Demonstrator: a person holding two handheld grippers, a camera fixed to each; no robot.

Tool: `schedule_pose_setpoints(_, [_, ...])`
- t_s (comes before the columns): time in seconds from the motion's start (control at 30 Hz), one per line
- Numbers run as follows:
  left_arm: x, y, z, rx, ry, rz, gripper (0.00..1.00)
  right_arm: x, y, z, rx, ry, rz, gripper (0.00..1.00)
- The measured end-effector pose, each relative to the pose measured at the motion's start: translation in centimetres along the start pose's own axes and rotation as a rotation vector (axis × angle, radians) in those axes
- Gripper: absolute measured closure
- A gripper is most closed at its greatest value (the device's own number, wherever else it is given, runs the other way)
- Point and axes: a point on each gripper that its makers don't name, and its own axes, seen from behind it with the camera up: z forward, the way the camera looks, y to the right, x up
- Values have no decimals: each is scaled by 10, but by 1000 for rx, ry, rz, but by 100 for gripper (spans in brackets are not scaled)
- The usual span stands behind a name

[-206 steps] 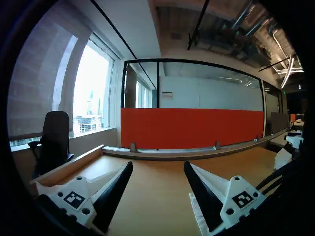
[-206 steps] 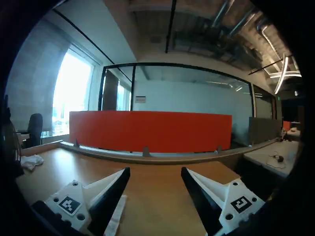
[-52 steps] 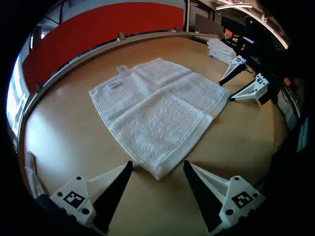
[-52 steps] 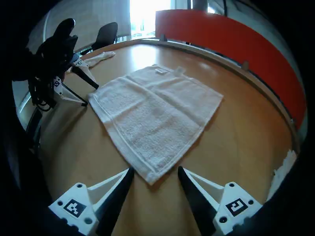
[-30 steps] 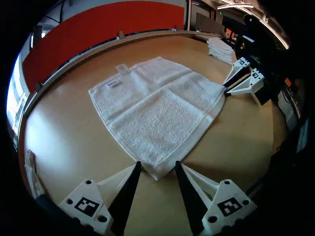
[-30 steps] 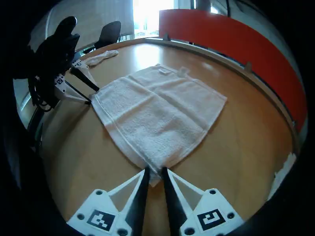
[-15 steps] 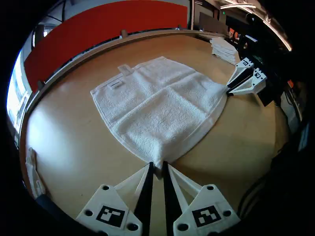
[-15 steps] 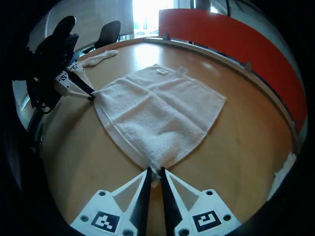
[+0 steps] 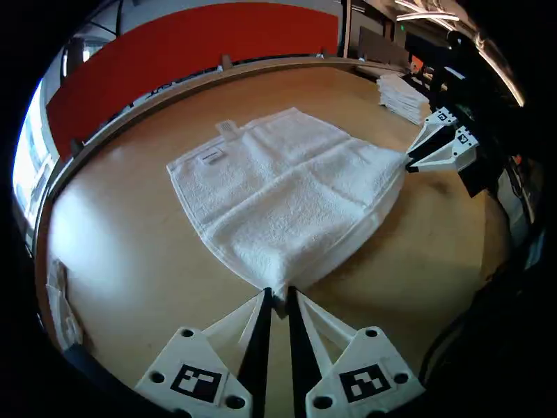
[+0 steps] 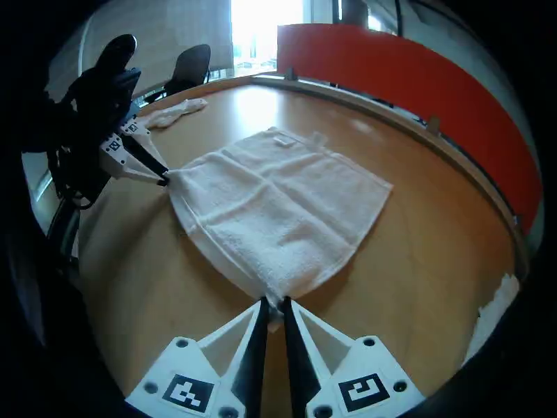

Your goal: Fold towel

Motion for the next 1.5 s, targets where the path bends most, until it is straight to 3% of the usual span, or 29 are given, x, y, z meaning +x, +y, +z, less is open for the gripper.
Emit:
schedule_pose_setpoints(0.3, [22,-3,-28,16,32,-40,84,26,1,-24,-23,53,14,85])
schedule_pose_setpoints(0.87, [53,6,-78,21,68,-78,84,65,-4,-76,-39,109,8,85])
schedule_pose_setpoints(1.5, [70,16,-114,4,89,-110,84,76,-12,-105,-42,116,10,85])
